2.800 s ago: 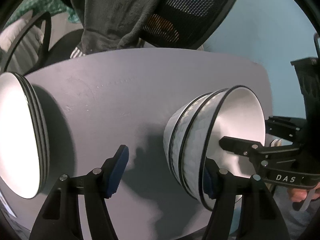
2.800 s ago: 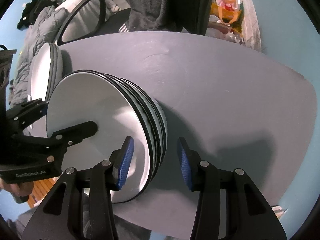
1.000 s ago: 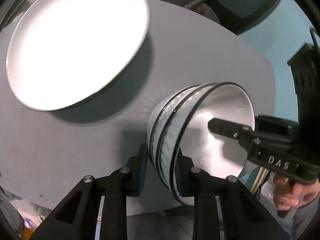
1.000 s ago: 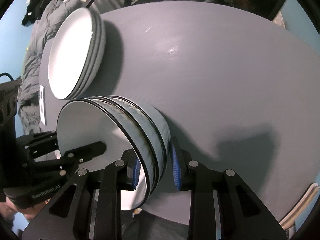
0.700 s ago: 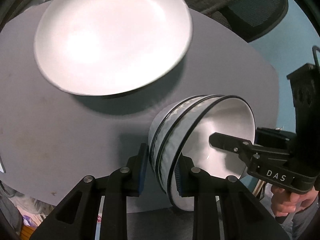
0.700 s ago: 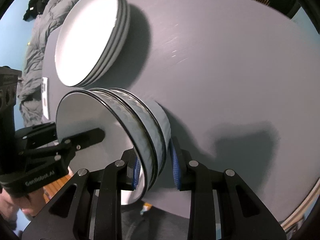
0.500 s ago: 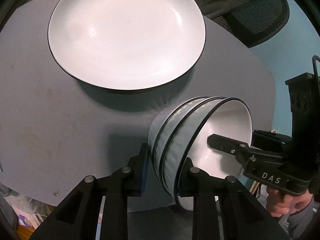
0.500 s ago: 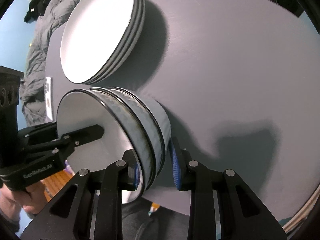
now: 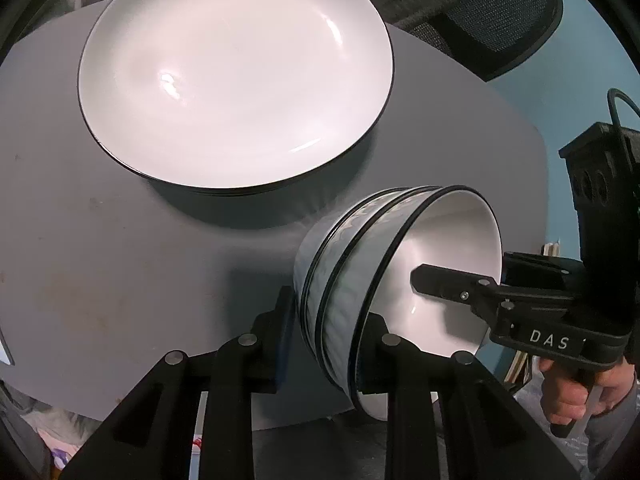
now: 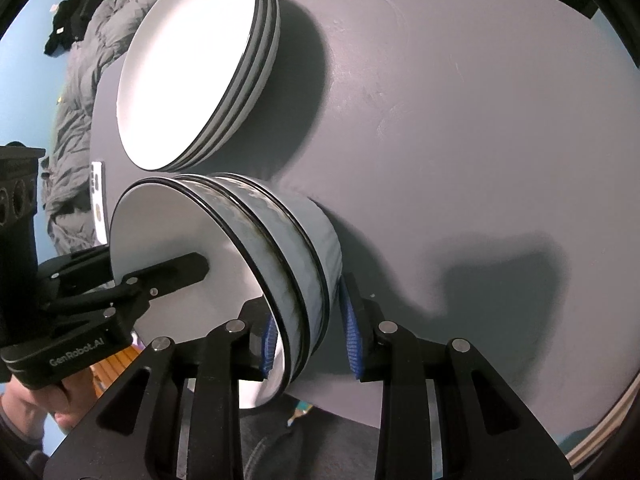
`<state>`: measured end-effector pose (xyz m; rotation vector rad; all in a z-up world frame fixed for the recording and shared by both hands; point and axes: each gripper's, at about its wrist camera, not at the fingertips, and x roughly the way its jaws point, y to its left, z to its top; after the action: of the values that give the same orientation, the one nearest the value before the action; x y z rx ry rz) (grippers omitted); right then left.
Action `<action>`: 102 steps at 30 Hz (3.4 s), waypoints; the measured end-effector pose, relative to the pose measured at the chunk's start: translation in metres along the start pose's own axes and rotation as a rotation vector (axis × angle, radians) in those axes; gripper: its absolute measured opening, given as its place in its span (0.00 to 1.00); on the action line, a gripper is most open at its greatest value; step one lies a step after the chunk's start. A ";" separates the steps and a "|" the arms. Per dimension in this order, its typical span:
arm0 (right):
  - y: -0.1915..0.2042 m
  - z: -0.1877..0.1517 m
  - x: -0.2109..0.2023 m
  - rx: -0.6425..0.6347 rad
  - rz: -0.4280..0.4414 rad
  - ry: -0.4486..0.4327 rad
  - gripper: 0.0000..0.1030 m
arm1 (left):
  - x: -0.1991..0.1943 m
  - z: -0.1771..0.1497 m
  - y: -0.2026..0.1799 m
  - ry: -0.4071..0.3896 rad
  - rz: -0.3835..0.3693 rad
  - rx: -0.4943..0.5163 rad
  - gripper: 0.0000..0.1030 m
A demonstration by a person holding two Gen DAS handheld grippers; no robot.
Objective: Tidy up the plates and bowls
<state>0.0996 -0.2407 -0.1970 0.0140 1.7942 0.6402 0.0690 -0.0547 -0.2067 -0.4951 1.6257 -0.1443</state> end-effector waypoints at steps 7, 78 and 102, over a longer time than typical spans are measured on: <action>0.004 -0.001 -0.005 -0.017 -0.040 -0.018 0.22 | 0.005 0.000 -0.004 0.013 0.014 0.004 0.27; 0.043 0.016 -0.069 -0.043 -0.037 -0.112 0.19 | -0.085 0.022 -0.004 -0.097 0.049 0.033 0.23; 0.076 0.107 -0.031 -0.035 -0.025 -0.084 0.19 | -0.082 0.104 0.046 -0.121 0.148 0.007 0.23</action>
<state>0.1814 -0.1419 -0.1560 -0.0060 1.6999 0.6440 0.1631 0.0397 -0.1626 -0.3693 1.5369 -0.0092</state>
